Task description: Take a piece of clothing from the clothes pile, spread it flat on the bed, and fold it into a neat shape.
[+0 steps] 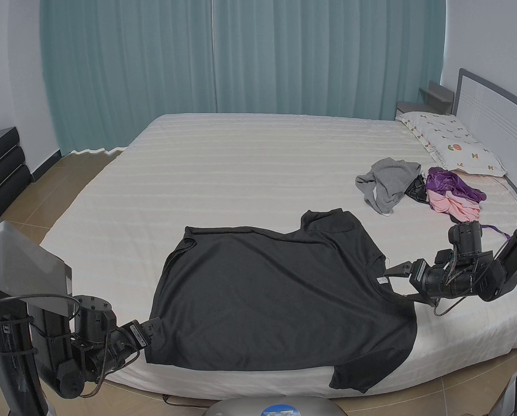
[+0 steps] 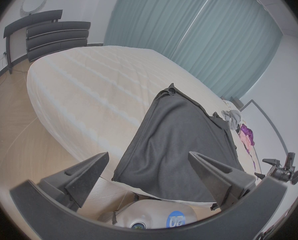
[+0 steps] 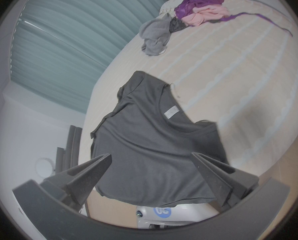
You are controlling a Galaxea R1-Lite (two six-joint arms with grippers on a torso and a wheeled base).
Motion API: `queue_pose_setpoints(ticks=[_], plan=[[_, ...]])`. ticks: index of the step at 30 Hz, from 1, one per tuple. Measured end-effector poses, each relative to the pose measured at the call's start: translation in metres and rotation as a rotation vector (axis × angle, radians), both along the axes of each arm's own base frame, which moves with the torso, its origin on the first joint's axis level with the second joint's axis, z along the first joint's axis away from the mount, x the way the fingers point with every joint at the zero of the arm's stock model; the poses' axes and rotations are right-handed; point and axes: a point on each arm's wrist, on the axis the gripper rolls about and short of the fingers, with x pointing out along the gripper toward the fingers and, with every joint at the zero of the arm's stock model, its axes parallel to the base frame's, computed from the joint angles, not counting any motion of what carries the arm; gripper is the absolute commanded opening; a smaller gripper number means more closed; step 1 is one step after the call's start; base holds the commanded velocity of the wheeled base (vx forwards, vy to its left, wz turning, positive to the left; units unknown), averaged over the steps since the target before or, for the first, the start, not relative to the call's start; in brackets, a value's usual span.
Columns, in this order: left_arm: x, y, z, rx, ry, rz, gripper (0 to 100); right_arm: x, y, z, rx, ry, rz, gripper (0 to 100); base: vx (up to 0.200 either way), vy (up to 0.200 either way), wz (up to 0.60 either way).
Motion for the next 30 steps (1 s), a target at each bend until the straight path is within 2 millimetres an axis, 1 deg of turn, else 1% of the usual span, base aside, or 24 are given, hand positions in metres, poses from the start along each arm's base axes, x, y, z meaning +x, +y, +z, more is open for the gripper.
queue_pose_setpoints(ticks=[4, 10, 22, 28, 30], plan=[[0.0031, 0.0039, 0.0013, -0.036, -0.005, -0.005, 100, 0.0012, 0.0010, 0.0004, 0.047, 0.004, -0.003, 100, 0.000, 0.200, 0.00], [0.0051, 0.0088, 0.0018, -0.060, -0.005, -0.002, 100, 0.0011, -0.0011, -0.0002, 0.093, 0.015, -0.034, 100, 0.000, 0.000, 0.00], [0.0089, 0.0091, 0.0033, -0.108, -0.018, 0.031, 100, 0.0006, -0.0022, -0.0011, 0.120, 0.035, -0.065, 100, 0.000, 0.000, 0.00], [0.0090, 0.0082, 0.0037, -0.133, -0.013, 0.004, 100, 0.0002, -0.0021, -0.0019, 0.118, 0.038, -0.064, 100, 0.200, 0.000, 0.00], [0.0090, 0.0082, 0.0036, -0.134, -0.012, 0.003, 100, 0.0002, -0.0021, -0.0021, 0.118, 0.039, -0.064, 100, 0.000, 0.000, 0.00]])
